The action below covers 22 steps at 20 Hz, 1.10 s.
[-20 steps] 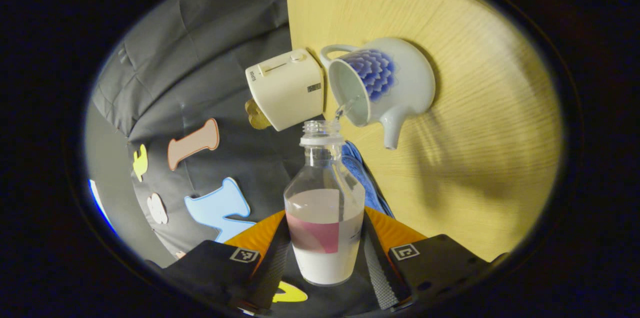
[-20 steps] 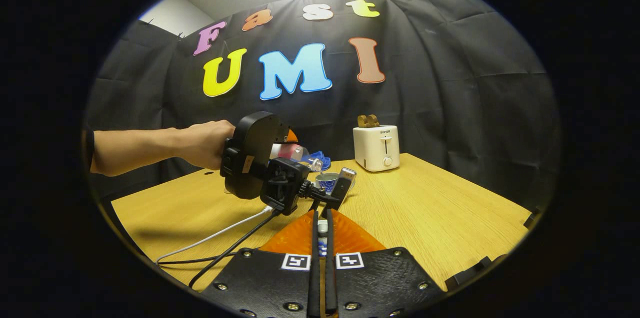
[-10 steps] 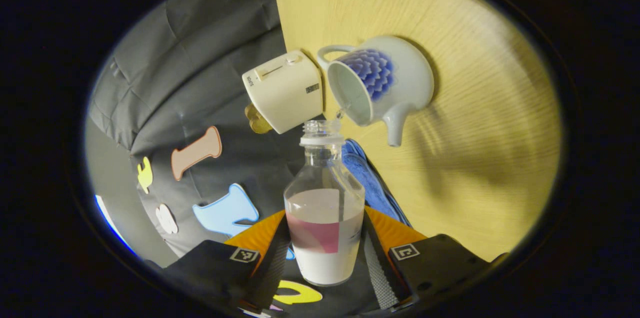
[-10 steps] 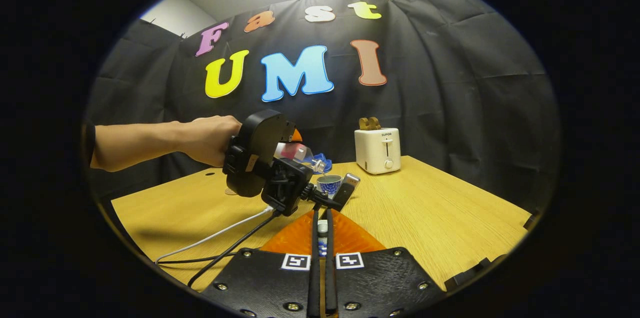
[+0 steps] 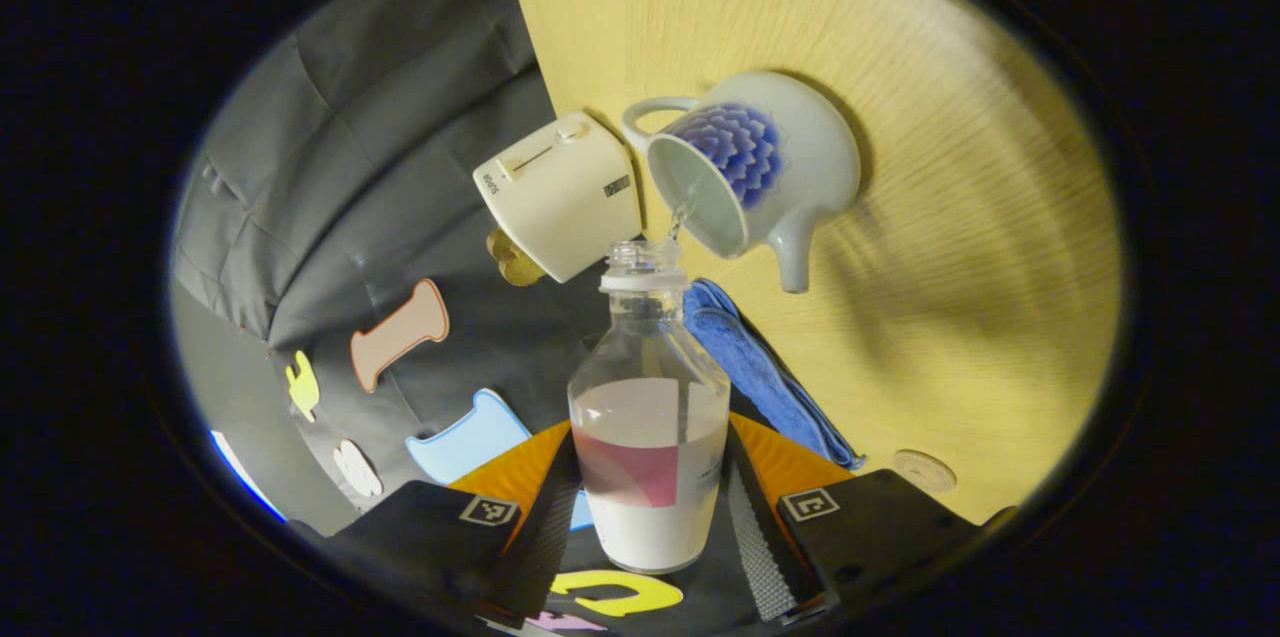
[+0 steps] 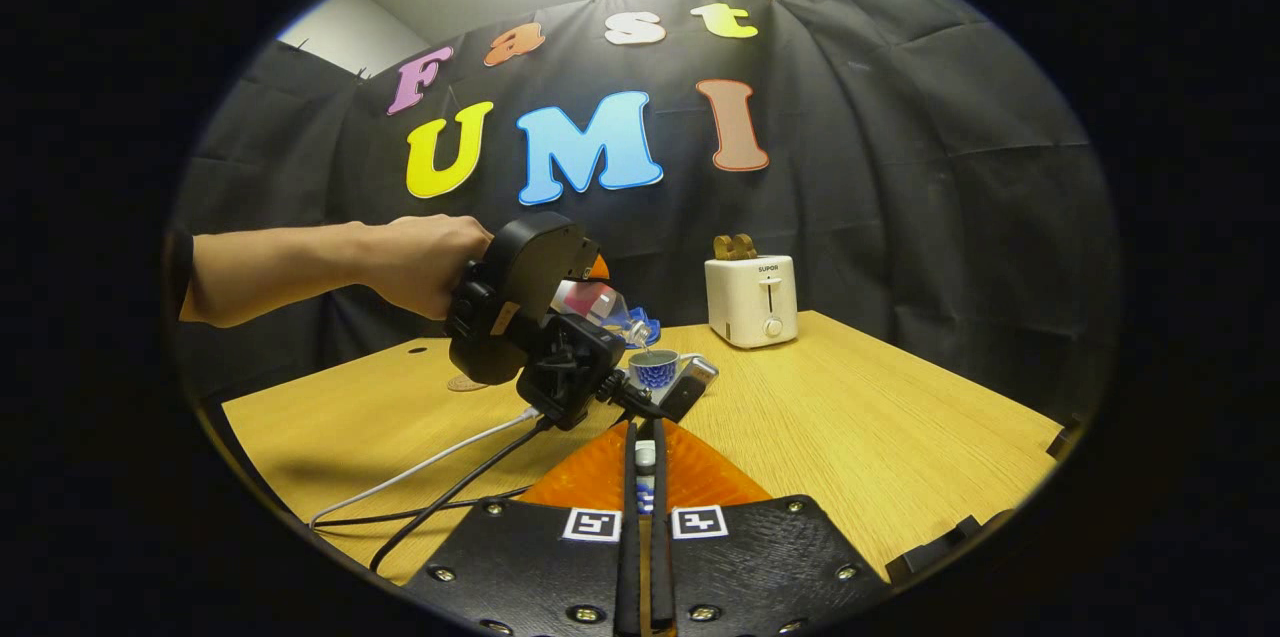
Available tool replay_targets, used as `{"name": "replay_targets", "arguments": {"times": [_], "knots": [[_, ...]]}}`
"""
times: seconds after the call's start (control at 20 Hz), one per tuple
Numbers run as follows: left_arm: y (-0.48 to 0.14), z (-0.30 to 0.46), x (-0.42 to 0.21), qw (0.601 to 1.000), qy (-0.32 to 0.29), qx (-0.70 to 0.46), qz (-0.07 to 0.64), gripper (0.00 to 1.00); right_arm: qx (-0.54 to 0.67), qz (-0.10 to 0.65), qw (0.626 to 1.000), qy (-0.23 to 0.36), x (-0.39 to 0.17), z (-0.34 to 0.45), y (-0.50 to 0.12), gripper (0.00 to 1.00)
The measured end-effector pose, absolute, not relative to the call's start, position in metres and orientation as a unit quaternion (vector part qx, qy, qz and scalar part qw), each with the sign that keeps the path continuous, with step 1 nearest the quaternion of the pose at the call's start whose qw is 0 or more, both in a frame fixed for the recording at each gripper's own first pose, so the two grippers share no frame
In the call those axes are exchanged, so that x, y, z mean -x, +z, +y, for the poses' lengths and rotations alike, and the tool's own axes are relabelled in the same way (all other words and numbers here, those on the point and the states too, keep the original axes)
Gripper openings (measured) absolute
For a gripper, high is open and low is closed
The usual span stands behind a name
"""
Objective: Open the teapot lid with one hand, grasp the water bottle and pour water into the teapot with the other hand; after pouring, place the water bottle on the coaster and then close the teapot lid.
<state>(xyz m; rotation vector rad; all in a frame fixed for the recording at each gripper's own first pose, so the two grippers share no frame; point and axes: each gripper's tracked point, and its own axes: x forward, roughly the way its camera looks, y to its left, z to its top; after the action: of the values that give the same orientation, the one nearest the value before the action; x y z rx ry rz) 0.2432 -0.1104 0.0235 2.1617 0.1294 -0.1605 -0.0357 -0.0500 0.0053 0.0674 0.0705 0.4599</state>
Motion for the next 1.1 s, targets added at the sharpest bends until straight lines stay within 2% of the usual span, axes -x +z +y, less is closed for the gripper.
{"name": "replay_targets", "arguments": {"times": [0.35, 0.75, 1.1], "knots": [[0.029, -0.115, -0.244, 0.443, -0.067, -0.893, 0.046, 0.87, -0.031, 0.034, 0.972, 0.231, 0.036, -0.051, 0.004, 0.04], [0.036, -0.115, -0.246, 0.443, -0.065, -0.893, 0.044, 0.87, -0.030, 0.033, 0.972, 0.230, 0.035, -0.051, 0.006, 0.04], [0.023, -0.113, -0.246, 0.460, -0.075, -0.883, 0.049, 0.87, -0.027, 0.035, 0.973, 0.227, 0.033, -0.050, 0.006, 0.04]]}}
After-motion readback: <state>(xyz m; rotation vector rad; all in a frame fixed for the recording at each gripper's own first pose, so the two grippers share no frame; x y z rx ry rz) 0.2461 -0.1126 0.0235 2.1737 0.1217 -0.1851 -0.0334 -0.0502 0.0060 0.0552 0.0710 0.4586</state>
